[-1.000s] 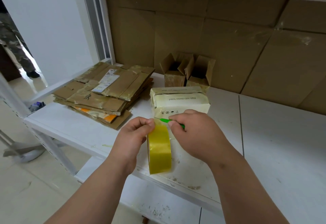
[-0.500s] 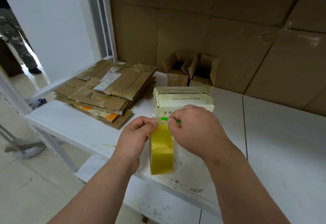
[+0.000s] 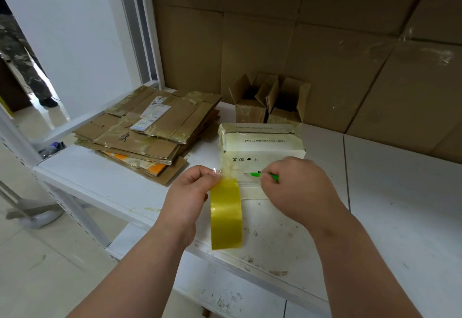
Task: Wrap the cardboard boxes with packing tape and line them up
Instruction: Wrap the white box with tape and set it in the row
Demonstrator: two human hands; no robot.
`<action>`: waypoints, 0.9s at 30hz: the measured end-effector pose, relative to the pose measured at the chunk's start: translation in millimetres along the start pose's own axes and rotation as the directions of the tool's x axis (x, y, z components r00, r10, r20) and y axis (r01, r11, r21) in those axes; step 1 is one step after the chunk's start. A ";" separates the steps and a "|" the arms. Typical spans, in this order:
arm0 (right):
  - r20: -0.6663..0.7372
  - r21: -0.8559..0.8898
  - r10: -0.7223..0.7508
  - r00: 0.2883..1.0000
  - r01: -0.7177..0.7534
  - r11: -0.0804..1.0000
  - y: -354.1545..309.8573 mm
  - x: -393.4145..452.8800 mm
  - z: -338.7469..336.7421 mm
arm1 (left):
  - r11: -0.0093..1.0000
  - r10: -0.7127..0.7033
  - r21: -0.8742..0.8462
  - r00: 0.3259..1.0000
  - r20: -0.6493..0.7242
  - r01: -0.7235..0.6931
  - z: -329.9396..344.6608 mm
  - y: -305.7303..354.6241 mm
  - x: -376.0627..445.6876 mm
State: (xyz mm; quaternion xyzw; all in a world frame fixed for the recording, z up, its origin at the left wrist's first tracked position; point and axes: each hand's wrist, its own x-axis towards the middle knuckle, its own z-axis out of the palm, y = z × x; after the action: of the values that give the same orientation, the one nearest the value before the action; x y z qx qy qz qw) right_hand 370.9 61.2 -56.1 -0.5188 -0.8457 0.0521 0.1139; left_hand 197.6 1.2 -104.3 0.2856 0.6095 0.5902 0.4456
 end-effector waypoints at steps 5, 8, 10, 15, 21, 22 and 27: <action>0.159 0.057 0.148 0.976 -0.158 0.986 37.4 -11.2 21.2 | 1.000 0.005 -0.002 1.000 -0.009 -0.005 4.6 0.8 -1.6; 0.242 -0.093 0.166 0.956 -0.148 0.985 44.6 -15.6 43.1 | 1.000 0.003 -0.029 1.000 -0.013 -0.004 7.0 2.2 -2.9; 0.233 -0.151 0.173 0.957 -0.140 0.979 44.5 -15.8 50.9 | 0.999 0.004 -0.042 1.000 -0.014 -0.005 8.0 2.8 -3.3; -0.341 0.101 0.024 0.940 0.011 0.995 25.3 -6.2 43.1 | 0.998 0.056 -0.027 0.997 -0.059 -0.058 8.0 0.0 -2.0; -0.518 0.073 -0.086 0.851 0.144 0.987 -4.6 21.7 32.2 | 0.902 0.400 0.239 0.904 -0.152 -0.359 5.1 -9.0 -10.2; -0.476 0.048 -0.105 0.873 0.145 0.988 -6.6 25.6 34.4 | 0.879 0.439 0.274 0.887 -0.144 -0.391 4.0 -11.6 -10.4; -0.469 0.041 -0.070 0.880 0.101 0.994 -14.6 35.1 47.5 | 0.816 0.502 0.372 0.862 -0.074 -0.443 4.8 -13.3 -15.8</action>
State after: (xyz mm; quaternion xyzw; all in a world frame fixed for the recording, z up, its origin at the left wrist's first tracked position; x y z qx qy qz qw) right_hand 331.3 87.2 -94.2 -0.4744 -0.8133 -0.0525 0.3327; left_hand 211.0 -12.2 -113.5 0.4503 0.6478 0.5892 0.1746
